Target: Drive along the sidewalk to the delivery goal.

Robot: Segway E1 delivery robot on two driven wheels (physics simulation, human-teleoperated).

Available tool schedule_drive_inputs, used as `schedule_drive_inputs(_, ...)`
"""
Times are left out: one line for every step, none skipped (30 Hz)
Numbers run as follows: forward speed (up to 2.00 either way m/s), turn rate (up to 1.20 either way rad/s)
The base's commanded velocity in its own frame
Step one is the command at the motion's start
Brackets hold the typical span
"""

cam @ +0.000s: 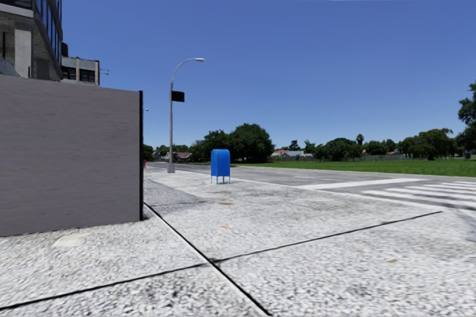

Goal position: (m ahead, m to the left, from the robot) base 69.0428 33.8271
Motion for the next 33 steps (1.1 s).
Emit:
schedule_drive_inputs(2.00,0.00)
schedule_drive_inputs(2.00,0.00)
schedule_drive_inputs(2.00,0.00)
schedule_drive_inputs(2.00,0.00)
schedule_drive_inputs(2.00,0.00)
schedule_drive_inputs(2.00,0.00)
schedule_drive_inputs(2.00,0.00)
schedule_drive_inputs(2.00,0.00)
schedule_drive_inputs(2.00,0.00)
schedule_drive_inputs(2.00,0.00)
schedule_drive_inputs(2.00,0.00)
schedule_drive_inputs(2.00,0.00)
schedule_drive_inputs(2.00,0.00)
schedule_drive_inputs(2.00,0.00)
schedule_drive_inputs(2.00,0.00)
schedule_drive_inputs(2.00,0.00)
schedule_drive_inputs(2.00,0.00)
schedule_drive_inputs(2.00,0.00)
schedule_drive_inputs(2.00,0.00)
schedule_drive_inputs(2.00,0.00)
schedule_drive_inputs(2.00,0.00)
schedule_drive_inputs(2.00,0.00)
schedule_drive_inputs(2.00,0.00)
schedule_drive_inputs(2.00,0.07)
schedule_drive_inputs(2.00,0.15)
schedule_drive_inputs(2.00,0.19)
schedule_drive_inputs(2.00,0.19)
schedule_drive_inputs(2.00,0.33)
schedule_drive_inputs(2.00,0.40)
schedule_drive_inputs(2.00,0.41)
schedule_drive_inputs(2.00,0.41)
schedule_drive_inputs(2.00,0.42)
schedule_drive_inputs(2.00,0.42)
